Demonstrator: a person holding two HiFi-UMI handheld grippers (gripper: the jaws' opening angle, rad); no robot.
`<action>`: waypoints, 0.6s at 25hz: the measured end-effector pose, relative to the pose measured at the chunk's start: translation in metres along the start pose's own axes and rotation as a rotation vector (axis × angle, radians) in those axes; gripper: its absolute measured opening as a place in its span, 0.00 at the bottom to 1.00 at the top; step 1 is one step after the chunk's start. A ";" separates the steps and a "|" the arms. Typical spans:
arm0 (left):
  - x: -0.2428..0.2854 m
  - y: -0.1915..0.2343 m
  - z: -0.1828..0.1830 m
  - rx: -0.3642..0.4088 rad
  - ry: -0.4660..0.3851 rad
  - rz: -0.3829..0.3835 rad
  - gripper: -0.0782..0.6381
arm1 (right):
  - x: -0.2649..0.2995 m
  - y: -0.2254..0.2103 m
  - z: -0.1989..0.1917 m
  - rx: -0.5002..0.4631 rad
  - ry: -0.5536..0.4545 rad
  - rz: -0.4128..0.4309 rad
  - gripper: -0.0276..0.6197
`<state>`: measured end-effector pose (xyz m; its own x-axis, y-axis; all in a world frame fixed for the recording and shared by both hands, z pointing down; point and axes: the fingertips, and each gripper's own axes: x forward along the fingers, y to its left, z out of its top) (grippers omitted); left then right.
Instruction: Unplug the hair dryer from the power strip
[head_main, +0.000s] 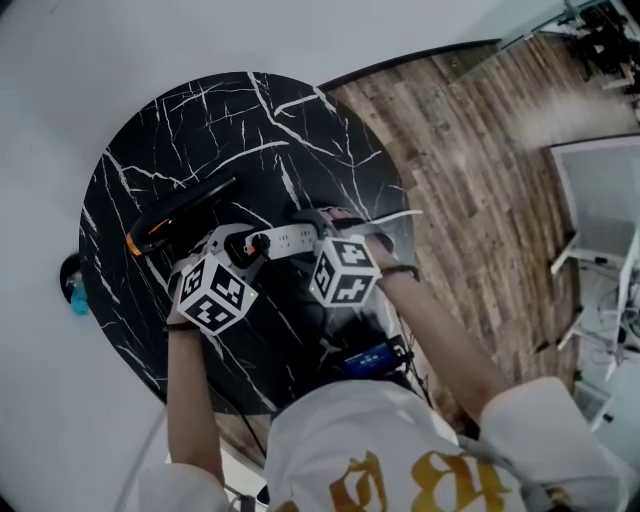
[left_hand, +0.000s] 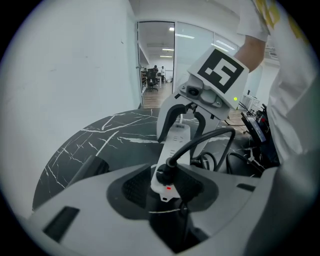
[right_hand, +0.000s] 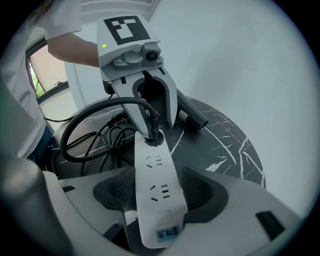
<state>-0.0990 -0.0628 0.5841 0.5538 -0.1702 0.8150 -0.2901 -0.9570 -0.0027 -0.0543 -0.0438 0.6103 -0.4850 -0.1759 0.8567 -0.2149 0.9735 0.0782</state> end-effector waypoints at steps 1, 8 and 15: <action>0.000 0.000 0.000 0.001 0.002 -0.005 0.30 | 0.001 0.000 0.000 -0.009 0.004 0.002 0.46; 0.002 -0.006 0.000 0.039 0.026 -0.055 0.23 | 0.007 0.002 -0.001 -0.045 0.029 0.045 0.46; 0.001 -0.010 0.001 0.106 0.044 -0.060 0.19 | 0.009 0.004 -0.002 -0.076 0.048 0.063 0.46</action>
<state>-0.0949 -0.0540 0.5844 0.5320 -0.1039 0.8403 -0.1725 -0.9849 -0.0126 -0.0578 -0.0414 0.6199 -0.4538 -0.1086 0.8845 -0.1190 0.9910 0.0606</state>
